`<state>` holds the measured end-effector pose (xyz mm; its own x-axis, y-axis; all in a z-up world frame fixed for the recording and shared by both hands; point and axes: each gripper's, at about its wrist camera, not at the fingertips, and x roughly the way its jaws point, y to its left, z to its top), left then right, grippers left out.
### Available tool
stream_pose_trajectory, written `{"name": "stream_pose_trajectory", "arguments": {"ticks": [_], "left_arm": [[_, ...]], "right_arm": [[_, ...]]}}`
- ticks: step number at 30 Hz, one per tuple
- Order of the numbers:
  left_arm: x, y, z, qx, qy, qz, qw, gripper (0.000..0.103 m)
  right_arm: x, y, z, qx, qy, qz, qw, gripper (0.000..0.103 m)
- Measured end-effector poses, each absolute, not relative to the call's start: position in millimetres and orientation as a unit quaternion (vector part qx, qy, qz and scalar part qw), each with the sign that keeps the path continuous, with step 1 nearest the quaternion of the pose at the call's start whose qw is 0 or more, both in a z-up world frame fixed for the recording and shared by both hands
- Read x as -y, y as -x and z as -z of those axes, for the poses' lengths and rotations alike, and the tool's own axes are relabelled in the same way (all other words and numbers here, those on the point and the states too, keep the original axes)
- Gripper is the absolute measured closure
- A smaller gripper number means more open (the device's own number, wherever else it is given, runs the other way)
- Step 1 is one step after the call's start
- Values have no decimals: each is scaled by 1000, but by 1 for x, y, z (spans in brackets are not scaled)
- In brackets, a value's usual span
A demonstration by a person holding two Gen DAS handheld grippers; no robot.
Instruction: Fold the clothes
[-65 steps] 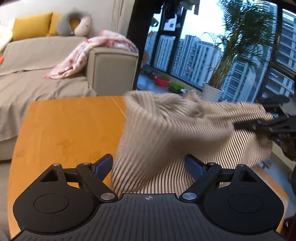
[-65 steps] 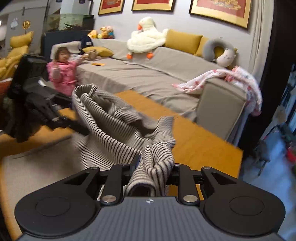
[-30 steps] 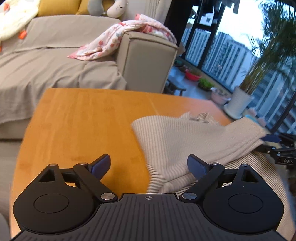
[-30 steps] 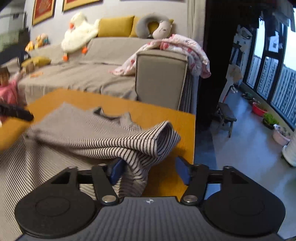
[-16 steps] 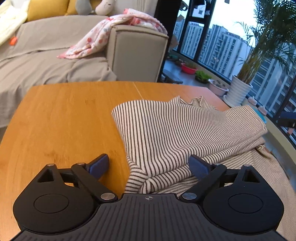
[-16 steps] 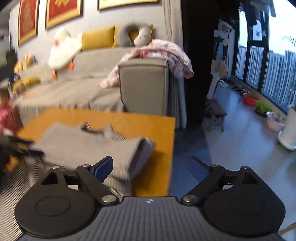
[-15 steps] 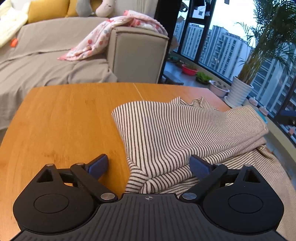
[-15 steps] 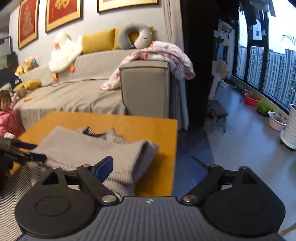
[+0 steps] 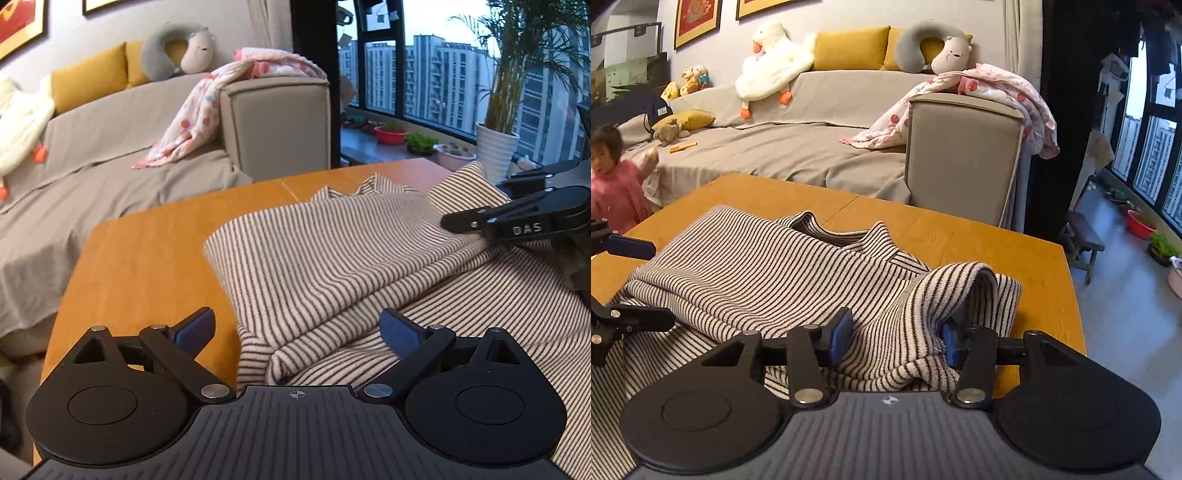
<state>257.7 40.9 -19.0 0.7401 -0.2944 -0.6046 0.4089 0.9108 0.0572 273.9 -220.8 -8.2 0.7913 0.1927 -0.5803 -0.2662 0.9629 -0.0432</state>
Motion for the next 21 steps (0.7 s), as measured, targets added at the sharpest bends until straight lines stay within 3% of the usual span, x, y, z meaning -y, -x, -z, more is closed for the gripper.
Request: {"name": "stream_pose_trajectory", "arguments": {"ticks": [4,8,14,21], "left_arm": [[-43,-259,19,-315,-89,184,927,4],[-47,-262,21,-330,-83,182,922,4],[-61,-263,13,-337,-96,178,920,3],[-81,-300,-1,-386,16,229,894,4]], "right_arm": [[238,-266,6,-302,66,-117,944,46],[258,-263,1,-306,82,-92,944,27],[272,-255,-19,-289,127,-44,948,28],[304,-296,-30,-371,-75,-79,922,30]]}}
